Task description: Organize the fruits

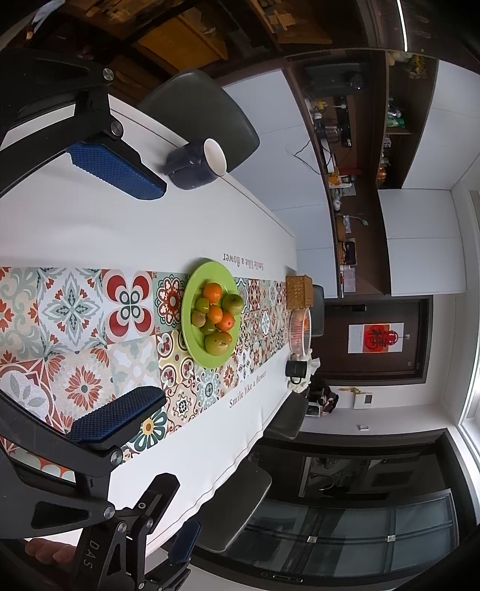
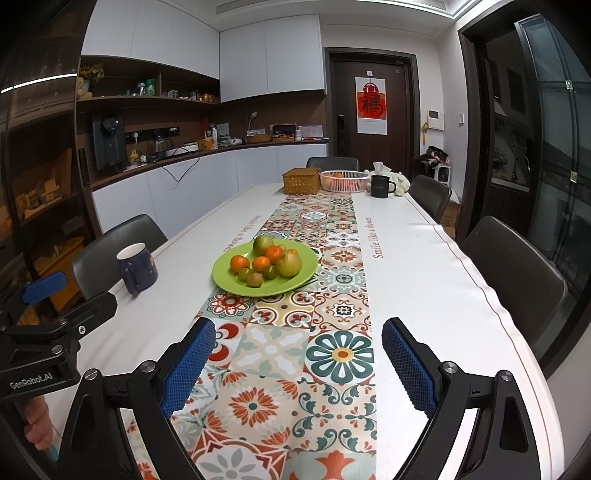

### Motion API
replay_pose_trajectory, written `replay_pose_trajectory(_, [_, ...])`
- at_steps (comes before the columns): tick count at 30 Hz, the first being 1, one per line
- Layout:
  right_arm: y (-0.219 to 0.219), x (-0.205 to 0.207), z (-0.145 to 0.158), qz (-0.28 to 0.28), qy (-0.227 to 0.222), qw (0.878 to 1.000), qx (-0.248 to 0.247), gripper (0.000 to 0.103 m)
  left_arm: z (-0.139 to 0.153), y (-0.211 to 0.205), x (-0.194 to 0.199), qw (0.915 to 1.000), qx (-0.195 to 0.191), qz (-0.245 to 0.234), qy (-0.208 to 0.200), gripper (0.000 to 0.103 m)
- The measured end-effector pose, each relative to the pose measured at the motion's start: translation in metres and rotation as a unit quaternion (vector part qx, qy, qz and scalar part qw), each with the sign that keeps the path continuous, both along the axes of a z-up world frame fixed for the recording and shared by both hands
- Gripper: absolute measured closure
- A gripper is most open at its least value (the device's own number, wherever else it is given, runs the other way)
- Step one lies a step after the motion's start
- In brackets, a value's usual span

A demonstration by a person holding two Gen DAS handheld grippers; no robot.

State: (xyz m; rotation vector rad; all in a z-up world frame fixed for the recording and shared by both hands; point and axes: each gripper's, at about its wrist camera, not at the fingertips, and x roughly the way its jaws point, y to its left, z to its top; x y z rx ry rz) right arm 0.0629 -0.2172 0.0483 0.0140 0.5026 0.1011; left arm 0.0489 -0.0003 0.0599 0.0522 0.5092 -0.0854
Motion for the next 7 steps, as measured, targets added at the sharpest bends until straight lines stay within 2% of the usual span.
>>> replay_pose_trajectory(7, [-0.0009, 0.0001, -0.0004, 0.0, 0.0, 1.0, -0.001, 0.011, 0.0017, 0.0009, -0.0001, 1.0, 0.0, 0.003, -0.001, 0.0])
